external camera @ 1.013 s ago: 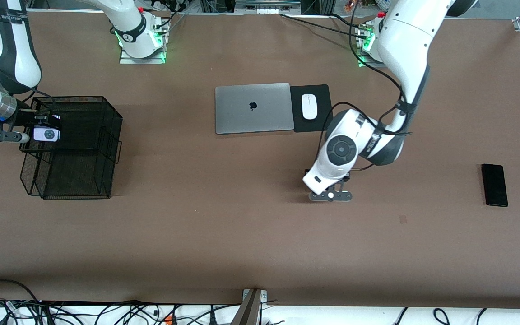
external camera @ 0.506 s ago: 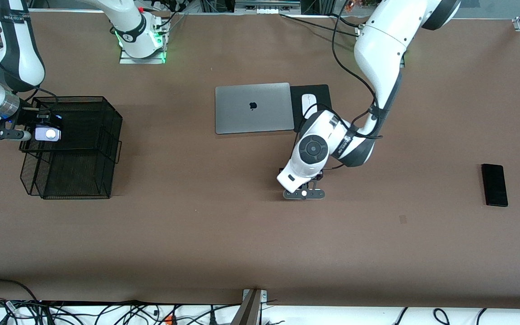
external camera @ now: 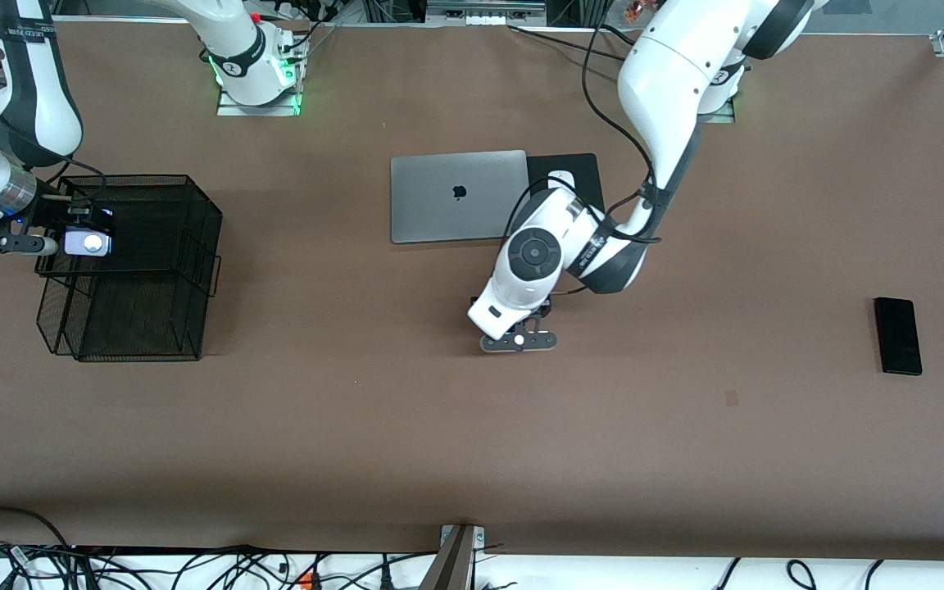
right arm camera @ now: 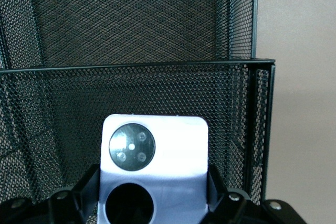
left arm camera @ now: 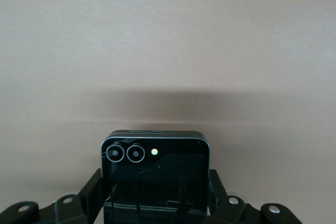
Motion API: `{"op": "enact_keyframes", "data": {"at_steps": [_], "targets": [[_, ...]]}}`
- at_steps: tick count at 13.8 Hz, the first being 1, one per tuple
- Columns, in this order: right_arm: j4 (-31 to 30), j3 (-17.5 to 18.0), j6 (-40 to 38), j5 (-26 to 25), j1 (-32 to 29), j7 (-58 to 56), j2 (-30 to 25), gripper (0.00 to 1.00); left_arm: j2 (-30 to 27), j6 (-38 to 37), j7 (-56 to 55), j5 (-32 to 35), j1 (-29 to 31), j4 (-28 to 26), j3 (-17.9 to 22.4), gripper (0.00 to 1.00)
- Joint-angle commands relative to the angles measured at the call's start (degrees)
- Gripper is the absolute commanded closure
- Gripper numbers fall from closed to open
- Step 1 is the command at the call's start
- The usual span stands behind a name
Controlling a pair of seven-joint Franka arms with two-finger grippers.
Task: Place phones with both arms
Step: 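Drop the white phone into the basket while the left gripper carries the flip phone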
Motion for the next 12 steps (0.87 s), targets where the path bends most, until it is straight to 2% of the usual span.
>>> {"op": "enact_keyframes", "data": {"at_steps": [1, 2, 6, 8, 9, 12], "targets": [[-0.9, -1.0, 0.6, -0.8, 0.8, -0.4, -1.6, 0.04, 4.0, -0.9, -2.0, -1.4, -1.8, 6.0, 0.8, 0.6], [-0.8, -1.0, 0.4, -0.7, 0.8, -0.4, -1.6, 0.01, 4.4, -0.6, -2.4, -1.4, -1.9, 6.2, 0.8, 0.6], [-0.4, -0.9, -0.9, -0.7, 0.9, 0.0, -1.9, 0.0, 9.6, -0.3, -5.0, -1.3, -3.2, 13.3, 1.0, 0.6], [1.1, -0.4, -2.8, -0.7, 1.0, 0.4, -2.3, 0.0, 10.3, -0.3, -5.5, -1.3, -3.7, 14.3, 1.1, 0.6], [3.4, -0.3, -5.2, -0.7, 1.3, 0.5, -2.3, 0.0, 10.3, -0.2, -6.4, -1.3, -4.3, 14.4, 1.2, 0.6], [14.9, 0.5, -19.0, -0.5, 4.4, 5.4, -1.7, 0.0, 11.5, 3.0, -8.8, -1.2, -5.7, 14.5, 1.4, 0.6]]}}
